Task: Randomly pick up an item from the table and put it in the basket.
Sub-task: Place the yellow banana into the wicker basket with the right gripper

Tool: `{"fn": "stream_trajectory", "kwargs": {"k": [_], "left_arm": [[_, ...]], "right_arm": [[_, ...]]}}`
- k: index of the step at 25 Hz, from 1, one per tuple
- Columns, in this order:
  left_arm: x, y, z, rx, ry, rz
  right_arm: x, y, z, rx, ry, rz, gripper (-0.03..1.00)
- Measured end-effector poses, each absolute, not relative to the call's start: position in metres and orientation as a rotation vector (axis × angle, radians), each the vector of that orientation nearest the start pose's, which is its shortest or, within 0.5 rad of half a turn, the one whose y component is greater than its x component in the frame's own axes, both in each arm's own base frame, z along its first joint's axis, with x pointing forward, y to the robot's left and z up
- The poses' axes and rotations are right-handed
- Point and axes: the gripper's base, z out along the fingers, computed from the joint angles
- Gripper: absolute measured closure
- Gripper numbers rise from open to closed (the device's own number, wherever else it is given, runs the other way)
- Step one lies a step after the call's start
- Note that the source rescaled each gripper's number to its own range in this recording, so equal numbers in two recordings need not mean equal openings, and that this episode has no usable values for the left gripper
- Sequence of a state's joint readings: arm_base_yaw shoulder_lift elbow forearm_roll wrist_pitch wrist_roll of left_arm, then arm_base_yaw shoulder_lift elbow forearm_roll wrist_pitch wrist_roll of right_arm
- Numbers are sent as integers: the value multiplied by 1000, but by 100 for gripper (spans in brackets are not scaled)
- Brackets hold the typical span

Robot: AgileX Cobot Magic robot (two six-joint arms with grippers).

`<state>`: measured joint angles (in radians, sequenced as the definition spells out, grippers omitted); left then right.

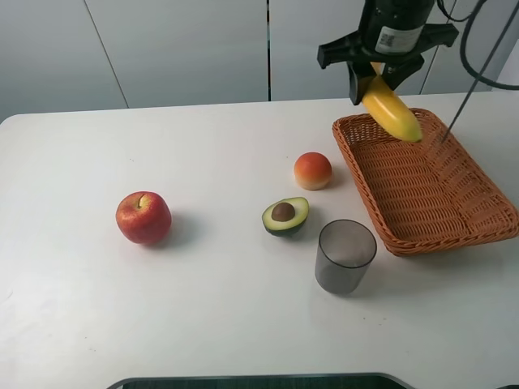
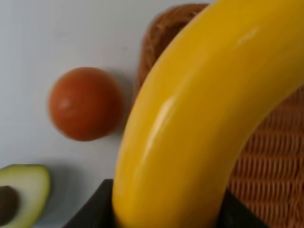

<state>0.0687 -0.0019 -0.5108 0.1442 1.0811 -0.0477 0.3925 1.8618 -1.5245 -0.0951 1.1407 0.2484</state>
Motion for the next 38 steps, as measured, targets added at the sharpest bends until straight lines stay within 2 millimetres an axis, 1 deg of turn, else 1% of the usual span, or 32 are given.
{"fn": "stream_trajectory", "kwargs": {"k": [4, 9, 12, 16, 19, 26, 27, 28, 30, 32, 33, 34, 35, 38], "left_arm": [[-9, 11, 279, -129, 2045, 186], [-9, 11, 279, -129, 2045, 186], [-9, 11, 279, -129, 2045, 186], [-9, 11, 279, -129, 2045, 186], [-9, 11, 279, -129, 2045, 186], [-9, 11, 279, -129, 2045, 186], [-9, 11, 279, -129, 2045, 186], [-9, 11, 279, -129, 2045, 186], [-9, 11, 279, -129, 2045, 186], [-9, 11, 279, -129, 2045, 186], [-9, 11, 279, -129, 2045, 186], [-9, 11, 279, -129, 2045, 186], [-9, 11, 279, -129, 2045, 186], [-9, 11, 279, -124, 2045, 188]], "right_arm": [[357, 114, 228, -223, 2958, -47, 94], [353, 91, 198, -200, 2963, -9, 94], [349, 82, 182, -191, 2960, -2, 94], [343, 71, 165, -183, 2944, -2, 94], [340, 68, 158, -204, 2941, -25, 94], [338, 67, 157, -207, 2947, -29, 94], [338, 67, 157, -207, 2952, -31, 92], [337, 67, 156, -207, 2957, -32, 83], [336, 67, 156, -205, 2963, -33, 54], [335, 67, 155, -207, 2972, -38, 23], [335, 66, 155, -207, 2976, -39, 11], [335, 66, 155, -207, 2978, -39, 4], [335, 66, 155, -210, 2979, -42, 0], [334, 66, 155, -209, 2981, -45, -3]]}}
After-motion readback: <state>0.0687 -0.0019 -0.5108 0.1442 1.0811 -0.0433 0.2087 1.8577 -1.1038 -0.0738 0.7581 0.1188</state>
